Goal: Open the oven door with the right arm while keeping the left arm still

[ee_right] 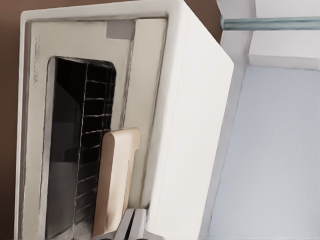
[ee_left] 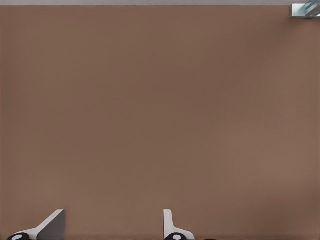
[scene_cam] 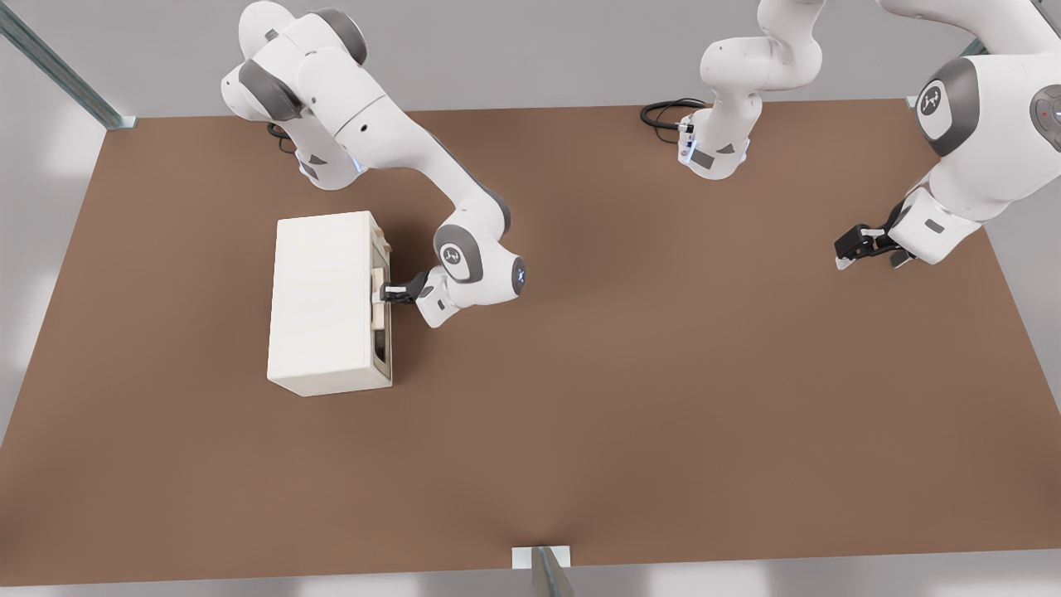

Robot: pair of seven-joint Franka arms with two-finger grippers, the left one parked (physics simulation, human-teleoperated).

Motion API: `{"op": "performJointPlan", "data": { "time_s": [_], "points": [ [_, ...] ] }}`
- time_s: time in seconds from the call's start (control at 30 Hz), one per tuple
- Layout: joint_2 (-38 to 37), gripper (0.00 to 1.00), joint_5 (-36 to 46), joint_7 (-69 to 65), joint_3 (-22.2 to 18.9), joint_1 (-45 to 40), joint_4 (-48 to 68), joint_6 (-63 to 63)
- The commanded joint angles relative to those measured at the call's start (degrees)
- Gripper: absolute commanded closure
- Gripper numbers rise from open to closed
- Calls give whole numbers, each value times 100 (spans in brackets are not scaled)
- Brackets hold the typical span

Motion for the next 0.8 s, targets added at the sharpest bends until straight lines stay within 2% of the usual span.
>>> {"op": "performJointPlan", "data": {
  "time_s": [0.0,0.3,0.37,0.43,0.47,0.5,0.53,0.6,0.63,0.67,0.7,0.73,0.77],
  "points": [
    [-4,100,0,565,-1,0,1,24],
    [75,100,-8,759,61,18,9,156],
    [48,100,9,759,157,18,167,156],
    [48,100,263,873,439,18,519,621],
    [40,94,773,882,439,18,800,947],
    [-30,85,888,856,439,0,1046,1017],
    [-381,80,1291,645,448,-298,1108,1105],
    [-1287,70,3084,-2042,448,-1914,1099,1659],
    [-1472,52,3902,-3589,448,-2767,1108,1755],
    [-1691,41,4307,-4434,448,-3260,1099,1949],
    [-2139,34,4298,-4883,430,-3393,1064,1949],
    [-2351,6,4316,-4823,334,-3437,1002,1914],
    [-2325,0,4307,-4743,263,-3489,1029,1905]
  ]
}}
